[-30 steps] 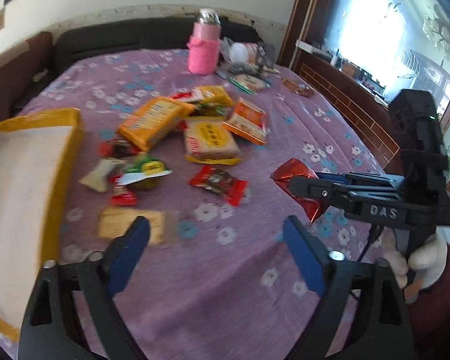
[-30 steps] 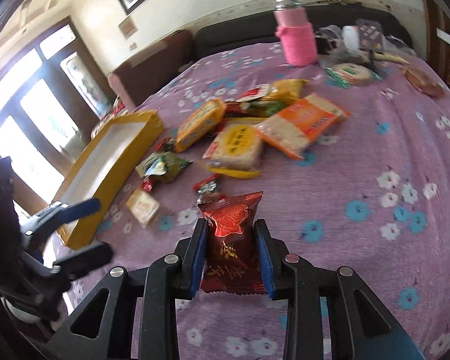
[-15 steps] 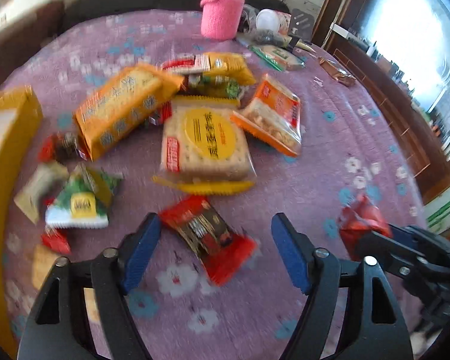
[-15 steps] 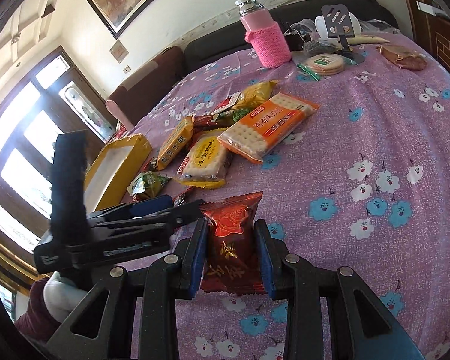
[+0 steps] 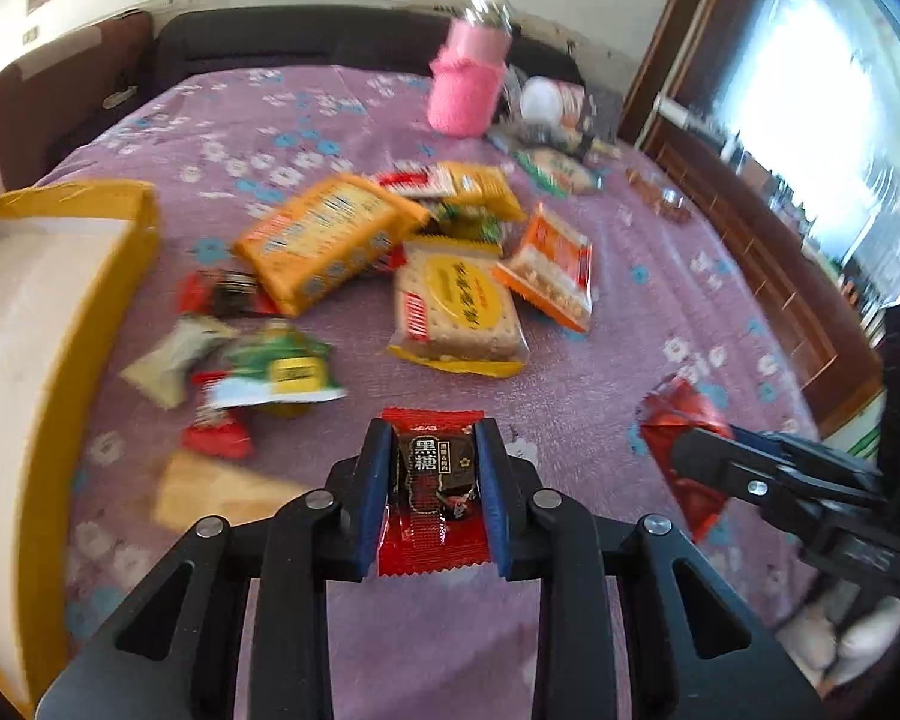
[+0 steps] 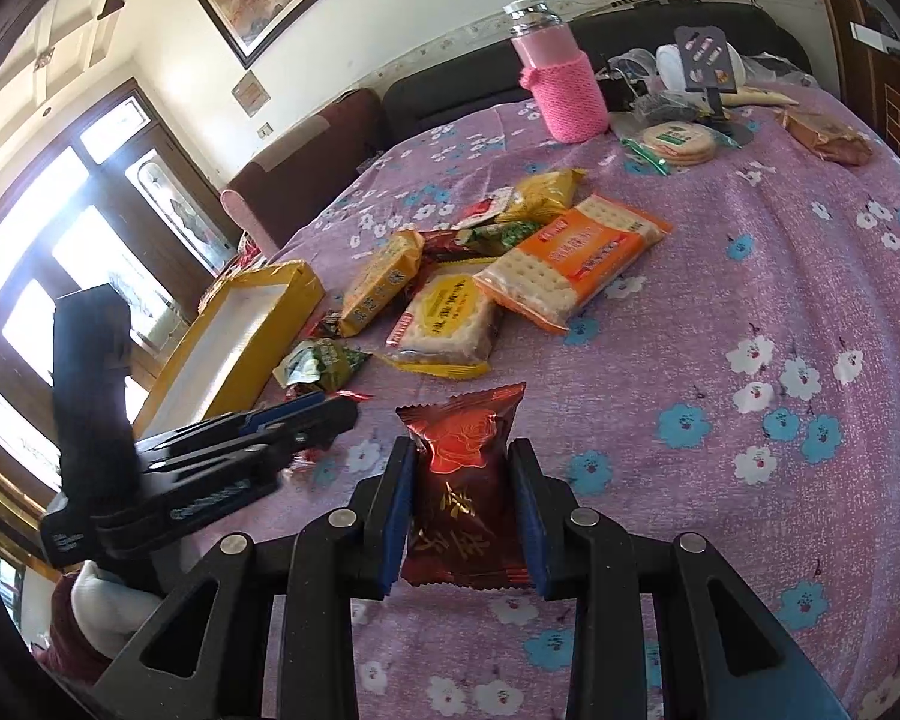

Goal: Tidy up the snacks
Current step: 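Grasp the red-black candy with the left tool while the right tool carries its red candy to the tray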

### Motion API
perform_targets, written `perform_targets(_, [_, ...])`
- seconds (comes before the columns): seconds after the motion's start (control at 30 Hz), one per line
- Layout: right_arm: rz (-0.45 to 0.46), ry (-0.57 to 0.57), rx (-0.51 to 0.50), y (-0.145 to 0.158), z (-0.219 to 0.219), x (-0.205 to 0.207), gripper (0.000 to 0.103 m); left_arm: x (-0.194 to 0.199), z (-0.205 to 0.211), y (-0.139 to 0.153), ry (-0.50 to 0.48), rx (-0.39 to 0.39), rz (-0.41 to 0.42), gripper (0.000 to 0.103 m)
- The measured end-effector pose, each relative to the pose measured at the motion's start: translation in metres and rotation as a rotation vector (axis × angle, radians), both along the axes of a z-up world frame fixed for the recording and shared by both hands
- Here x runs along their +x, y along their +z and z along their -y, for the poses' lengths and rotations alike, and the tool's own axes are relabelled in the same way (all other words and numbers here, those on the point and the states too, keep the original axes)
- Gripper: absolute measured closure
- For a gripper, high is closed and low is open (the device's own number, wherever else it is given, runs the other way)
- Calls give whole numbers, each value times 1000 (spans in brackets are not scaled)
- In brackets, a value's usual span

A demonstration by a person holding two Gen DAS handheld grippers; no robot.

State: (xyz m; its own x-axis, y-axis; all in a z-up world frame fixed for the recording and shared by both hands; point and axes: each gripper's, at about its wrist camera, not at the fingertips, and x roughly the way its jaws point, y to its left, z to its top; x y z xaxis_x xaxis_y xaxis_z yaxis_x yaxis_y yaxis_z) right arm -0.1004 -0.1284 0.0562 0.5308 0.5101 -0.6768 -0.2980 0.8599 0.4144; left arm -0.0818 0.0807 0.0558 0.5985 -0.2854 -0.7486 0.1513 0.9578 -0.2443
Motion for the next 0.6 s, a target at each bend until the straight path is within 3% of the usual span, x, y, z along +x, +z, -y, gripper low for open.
perform_targets(0.1, [15,32,-13,8,-17,-4,71,-19,-36,17,57,-35,43,78])
perform_targets(0.27, [31,105,-21,21,-58,-10,71,-49,-111,32,213,-26,110,78])
perform_targets(0.4, [39,199,-22,30,-110,-14,71,-70,-180,29,361,-10,124,77])
perform_targets(0.6, [42,379,-43,36,-217,-23,71,-80,-244,25,474,65,116,77])
